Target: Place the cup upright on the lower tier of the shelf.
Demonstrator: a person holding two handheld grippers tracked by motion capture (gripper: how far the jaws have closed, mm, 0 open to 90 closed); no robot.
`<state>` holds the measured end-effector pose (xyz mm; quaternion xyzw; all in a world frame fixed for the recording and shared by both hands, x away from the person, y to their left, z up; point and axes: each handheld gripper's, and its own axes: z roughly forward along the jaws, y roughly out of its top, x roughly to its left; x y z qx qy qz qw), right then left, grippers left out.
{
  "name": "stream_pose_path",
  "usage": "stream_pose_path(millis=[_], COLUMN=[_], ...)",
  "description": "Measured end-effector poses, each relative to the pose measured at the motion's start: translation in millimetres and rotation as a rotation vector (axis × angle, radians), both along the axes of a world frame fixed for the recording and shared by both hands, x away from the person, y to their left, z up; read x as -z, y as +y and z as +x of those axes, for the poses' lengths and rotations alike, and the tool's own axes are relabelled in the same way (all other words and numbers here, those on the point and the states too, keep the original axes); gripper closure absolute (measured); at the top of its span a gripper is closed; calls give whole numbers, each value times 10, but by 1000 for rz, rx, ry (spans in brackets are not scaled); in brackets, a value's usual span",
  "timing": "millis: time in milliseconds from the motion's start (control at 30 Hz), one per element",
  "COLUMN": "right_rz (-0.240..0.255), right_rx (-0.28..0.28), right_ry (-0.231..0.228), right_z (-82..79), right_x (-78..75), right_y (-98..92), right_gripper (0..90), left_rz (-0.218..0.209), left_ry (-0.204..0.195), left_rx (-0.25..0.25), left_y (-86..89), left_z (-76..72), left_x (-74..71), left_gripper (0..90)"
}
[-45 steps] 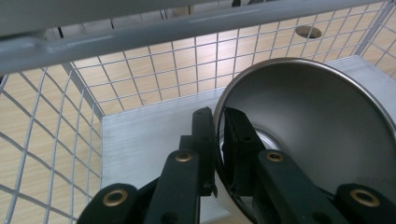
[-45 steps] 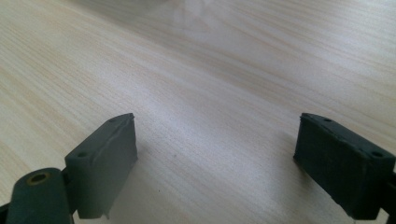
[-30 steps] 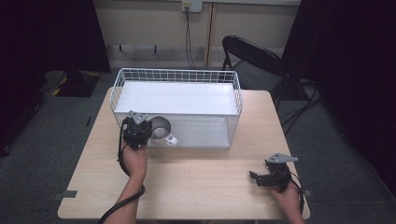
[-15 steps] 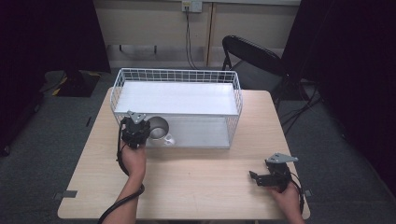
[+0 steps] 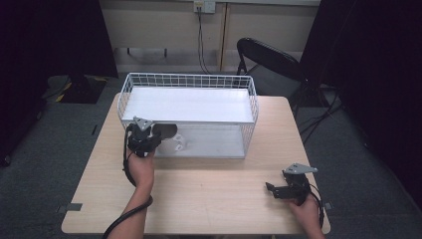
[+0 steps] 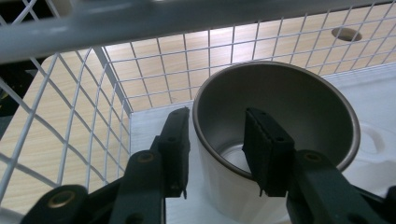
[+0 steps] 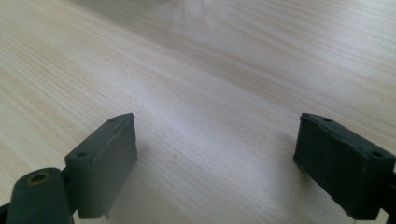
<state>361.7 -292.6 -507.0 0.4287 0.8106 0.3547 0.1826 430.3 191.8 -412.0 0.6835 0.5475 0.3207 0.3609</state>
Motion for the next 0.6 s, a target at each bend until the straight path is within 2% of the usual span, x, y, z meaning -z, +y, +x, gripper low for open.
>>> stream_pose_path(millis=[200, 467, 600], right_rz=[0, 0, 0], right_rx=[0, 0, 0], right_ry=[0, 0, 0], right_z=[0, 0, 0], right_x=[0, 0, 0], right_y=[0, 0, 0], right_gripper=[119, 119, 119], left_rz=[-8, 7, -7], left_ry=[1, 6, 12], left_rx=[14, 43, 55], left_y=[1, 19, 42], left_z=[-32, -84, -107], left_x=[-14, -69, -85], left_gripper=[526, 486, 468])
